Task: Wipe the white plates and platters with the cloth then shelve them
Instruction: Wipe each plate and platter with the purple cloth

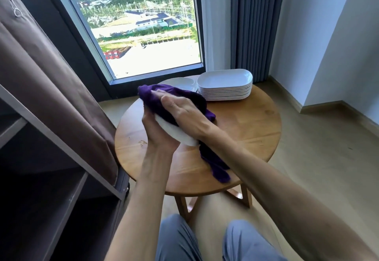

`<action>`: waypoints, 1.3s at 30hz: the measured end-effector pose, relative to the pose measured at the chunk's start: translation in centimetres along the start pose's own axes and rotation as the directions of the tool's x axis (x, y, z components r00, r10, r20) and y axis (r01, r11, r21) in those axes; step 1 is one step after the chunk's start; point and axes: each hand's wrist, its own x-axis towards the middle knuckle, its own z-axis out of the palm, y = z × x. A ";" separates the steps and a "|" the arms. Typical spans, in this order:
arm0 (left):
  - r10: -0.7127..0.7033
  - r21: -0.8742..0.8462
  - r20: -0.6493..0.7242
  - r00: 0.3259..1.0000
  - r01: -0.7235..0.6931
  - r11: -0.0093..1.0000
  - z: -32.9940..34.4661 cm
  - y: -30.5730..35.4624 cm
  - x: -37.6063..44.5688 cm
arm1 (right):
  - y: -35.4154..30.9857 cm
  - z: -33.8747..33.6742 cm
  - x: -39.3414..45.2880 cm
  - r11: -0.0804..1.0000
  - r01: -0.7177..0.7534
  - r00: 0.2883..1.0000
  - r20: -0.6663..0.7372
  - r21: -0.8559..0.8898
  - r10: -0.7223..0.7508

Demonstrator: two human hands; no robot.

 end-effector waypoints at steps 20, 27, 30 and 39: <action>0.214 0.106 0.061 0.975 -0.220 0.970 -1.2 3.2 -2.4 | 4.0 1.0 -1.9 0.934 -0.194 0.841 -0.438 0.301 0.316; -0.084 0.176 0.163 0.983 0.055 0.983 -0.1 2.3 -2.4 | 3.2 -3.1 2.7 0.929 -0.334 0.923 -0.146 0.158 0.357; -0.108 0.184 0.144 0.984 0.080 0.980 0.8 0.4 -1.8 | 1.0 -2.6 3.3 0.962 -0.274 0.958 -0.086 0.012 0.274; 0.090 -0.200 -0.007 0.996 -0.090 0.976 -1.4 -1.9 0.1 | -0.2 -0.2 -0.8 0.951 -0.135 0.987 0.045 -0.277 0.153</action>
